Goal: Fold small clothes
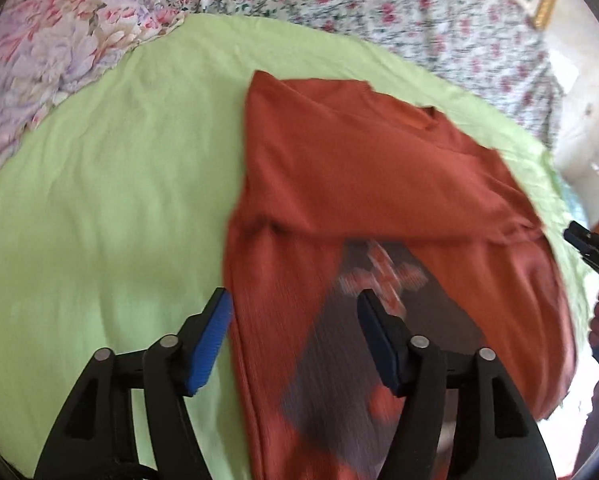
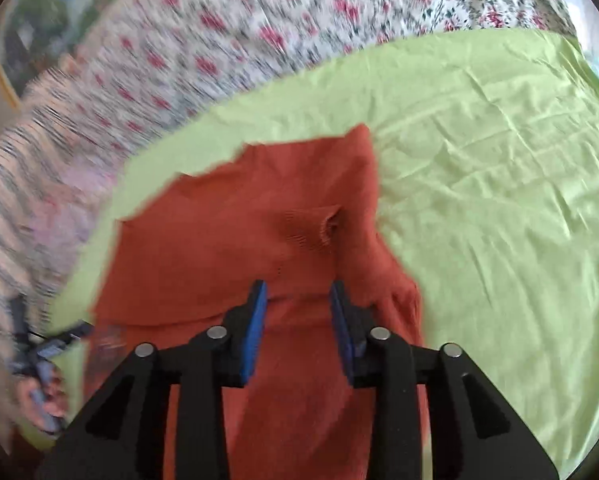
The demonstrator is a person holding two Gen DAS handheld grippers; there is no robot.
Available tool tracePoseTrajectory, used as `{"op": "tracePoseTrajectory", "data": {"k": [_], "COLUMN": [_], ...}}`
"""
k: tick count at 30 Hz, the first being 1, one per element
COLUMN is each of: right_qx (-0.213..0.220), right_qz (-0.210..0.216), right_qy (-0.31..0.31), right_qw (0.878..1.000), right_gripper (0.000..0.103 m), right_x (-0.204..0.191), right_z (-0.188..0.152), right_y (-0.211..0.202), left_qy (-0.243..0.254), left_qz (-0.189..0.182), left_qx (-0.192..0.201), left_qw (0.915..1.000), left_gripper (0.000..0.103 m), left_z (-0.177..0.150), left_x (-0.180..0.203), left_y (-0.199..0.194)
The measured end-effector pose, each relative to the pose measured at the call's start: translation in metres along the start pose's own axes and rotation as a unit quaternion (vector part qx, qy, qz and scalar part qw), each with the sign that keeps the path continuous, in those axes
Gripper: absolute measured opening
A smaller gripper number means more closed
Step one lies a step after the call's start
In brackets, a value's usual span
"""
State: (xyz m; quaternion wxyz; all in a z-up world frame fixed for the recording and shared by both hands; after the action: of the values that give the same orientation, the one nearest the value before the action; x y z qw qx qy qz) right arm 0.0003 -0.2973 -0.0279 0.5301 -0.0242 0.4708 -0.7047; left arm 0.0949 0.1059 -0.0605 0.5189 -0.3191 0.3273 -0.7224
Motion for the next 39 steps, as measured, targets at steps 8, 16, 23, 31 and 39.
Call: {"op": "tracePoseTrajectory", "data": {"k": [8,16,23,31,39], "right_qx": [-0.026,-0.082,-0.138,-0.193,-0.201], "right_qz": [0.051,0.08,0.069,0.074,0.117], "right_qy": [-0.005,0.013,0.007,-0.006,-0.043], "right_qw": [0.998,0.993,0.988,0.978,0.972], "right_gripper": [0.046,0.046,0.046,0.048,0.008], "right_x": [-0.002,0.023,0.048,0.043,0.021], "right_z": [-0.068,-0.12,-0.164,-0.201,-0.209], "right_y": [-0.047,-0.079,-0.117,-0.086,-0.102], "left_qy": [-0.022,-0.029,-0.019,0.013,0.028], "left_qz": [-0.053,-0.133,-0.187,-0.191,-0.164], "left_qx": [-0.026,-0.006,-0.027,-0.036,-0.026], "left_qw": [0.998,0.9907,0.9818,0.9809,0.9857], "left_gripper": [0.072,0.072,0.071,0.046,0.006], "left_z": [-0.094,-0.139,-0.164,-0.167,-0.167], "left_x": [0.015,0.039,0.043,0.047,0.038], "left_y": [-0.037,-0.053,-0.057,-0.052,-0.065]}}
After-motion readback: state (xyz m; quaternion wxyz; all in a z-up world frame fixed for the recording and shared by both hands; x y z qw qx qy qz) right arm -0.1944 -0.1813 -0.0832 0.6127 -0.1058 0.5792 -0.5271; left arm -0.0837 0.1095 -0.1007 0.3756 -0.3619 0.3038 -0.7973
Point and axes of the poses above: each gripper's, at about its wrist camera, not at the fingertips, and y roughly the way its jaws point, x to its right, z to its top, the point moved 4 cm from there along y, roughly the way its jaws point, and after that the axes turned 10 degrees about y, right-handed, at the moved point
